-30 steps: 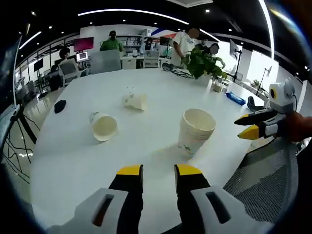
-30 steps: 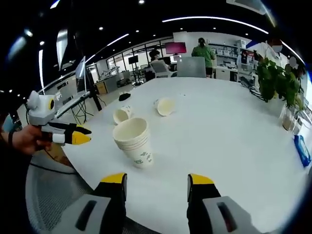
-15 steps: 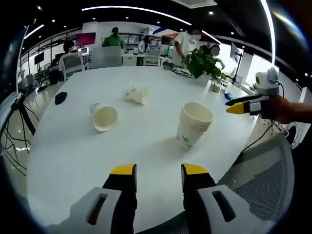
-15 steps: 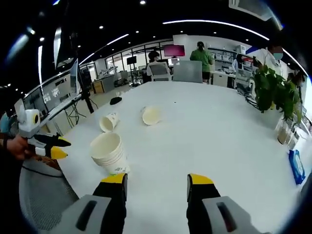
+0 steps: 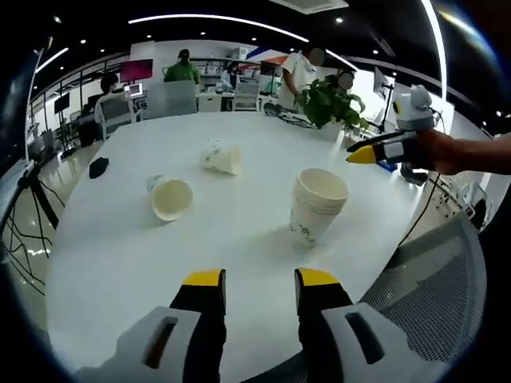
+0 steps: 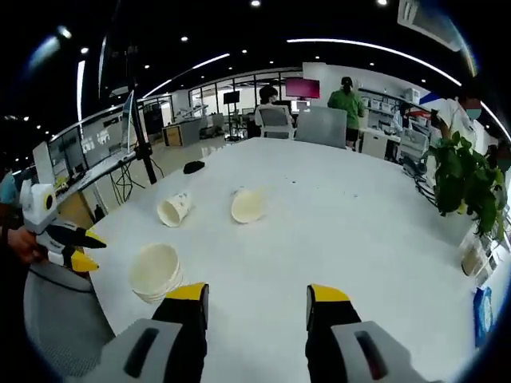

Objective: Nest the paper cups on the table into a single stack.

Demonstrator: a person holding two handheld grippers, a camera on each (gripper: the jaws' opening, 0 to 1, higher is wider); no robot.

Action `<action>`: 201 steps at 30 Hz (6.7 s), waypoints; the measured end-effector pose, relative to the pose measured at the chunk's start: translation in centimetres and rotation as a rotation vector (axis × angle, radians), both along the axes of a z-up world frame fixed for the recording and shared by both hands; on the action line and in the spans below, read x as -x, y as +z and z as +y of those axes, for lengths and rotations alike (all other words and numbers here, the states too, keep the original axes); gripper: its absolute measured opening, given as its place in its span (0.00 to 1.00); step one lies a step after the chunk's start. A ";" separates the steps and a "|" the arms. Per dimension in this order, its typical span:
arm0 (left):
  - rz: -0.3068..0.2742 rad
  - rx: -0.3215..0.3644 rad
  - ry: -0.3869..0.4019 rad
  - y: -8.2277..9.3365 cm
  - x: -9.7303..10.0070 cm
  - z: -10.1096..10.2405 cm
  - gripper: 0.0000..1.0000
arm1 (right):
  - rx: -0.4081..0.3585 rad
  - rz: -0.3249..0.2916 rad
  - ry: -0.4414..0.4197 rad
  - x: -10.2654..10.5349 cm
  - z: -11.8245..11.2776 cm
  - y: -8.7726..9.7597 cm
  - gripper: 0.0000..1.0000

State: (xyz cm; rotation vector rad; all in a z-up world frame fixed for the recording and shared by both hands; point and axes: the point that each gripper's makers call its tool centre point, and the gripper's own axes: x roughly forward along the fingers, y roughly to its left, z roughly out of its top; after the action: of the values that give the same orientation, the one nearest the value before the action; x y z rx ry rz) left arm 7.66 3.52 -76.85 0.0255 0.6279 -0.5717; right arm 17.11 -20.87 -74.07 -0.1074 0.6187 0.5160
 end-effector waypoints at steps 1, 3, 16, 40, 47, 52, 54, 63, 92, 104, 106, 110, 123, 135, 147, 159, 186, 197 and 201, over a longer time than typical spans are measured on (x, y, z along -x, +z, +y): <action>-0.002 -0.002 0.003 0.0 0.0 0.1 0.32 | 0.001 0.000 0.005 0.0 0.5 0.1 0.48; -0.004 -0.001 0.003 0.0 0.0 0.0 0.31 | 0.002 -0.002 0.014 -0.6 0.8 0.1 0.48; -0.021 -0.019 0.000 -0.2 -0.2 0.3 0.33 | 0.027 -0.012 0.091 -5.0 3.1 0.2 0.47; -0.011 -0.022 0.020 0.6 0.1 0.0 0.32 | 0.093 -0.020 0.200 -13.4 7.3 -2.2 0.45; 0.001 -0.014 0.031 0.6 0.1 0.1 0.31 | 0.096 -0.001 0.187 -15.9 8.0 -3.7 0.42; 0.009 -0.019 0.035 0.4 0.1 0.1 0.30 | 0.102 -0.019 0.181 -18.1 9.7 -5.2 0.40; 0.014 -0.019 0.042 0.4 0.1 0.2 0.30 | 0.105 -0.023 0.184 -18.8 10.0 -5.3 0.40; 0.029 -0.006 0.066 0.2 -0.1 0.7 0.29 | 0.131 0.021 0.194 -20.5 10.9 -8.6 0.36; 0.066 0.005 0.067 -0.8 0.0 0.8 0.27 | 0.061 0.023 0.210 -20.4 12.2 -7.6 0.00; 0.053 0.020 0.039 -0.3 0.3 0.1 0.29 | 0.053 -0.029 0.185 -18.8 11.1 -4.2 0.00; 0.053 0.024 0.036 -0.2 0.3 0.0 0.29 | 0.054 -0.038 0.180 -18.4 10.3 -3.2 0.00; 0.054 0.037 0.031 0.2 0.4 -0.3 0.28 | 0.061 -0.057 0.181 -18.5 9.8 -2.4 0.00; 0.050 0.049 0.022 -0.4 0.3 -0.2 0.27 | 0.080 -0.119 0.178 -17.0 7.5 0.9 0.00; 0.036 0.068 0.026 -0.3 0.0 0.1 0.27 | 0.103 -0.172 0.188 -15.7 5.8 3.3 0.00; 0.035 0.082 0.008 -0.1 0.3 -0.3 0.27 | 0.136 -0.216 0.217 -12.7 4.6 5.9 0.00; 0.030 0.075 -0.014 0.0 0.4 -0.6 0.26 | 0.156 -0.256 0.242 -8.9 4.9 8.4 0.00; 0.019 0.071 -0.028 0.4 0.7 -0.9 0.25 | 0.176 -0.282 0.409 1.1 8.5 10.2 0.00; 0.023 0.072 -0.043 0.3 0.9 -1.2 0.25 | 0.168 -0.245 0.425 3.9 8.8 9.6 0.00; 0.026 0.071 -0.049 0.1 0.9 -1.2 0.25 | 0.175 -0.231 0.430 4.8 9.1 9.1 0.00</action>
State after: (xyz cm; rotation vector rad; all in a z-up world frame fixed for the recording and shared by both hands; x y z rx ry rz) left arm 6.78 2.31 -76.72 -0.0332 0.6327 -0.6423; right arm 12.36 -11.78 -64.98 -0.4663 0.4122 0.8504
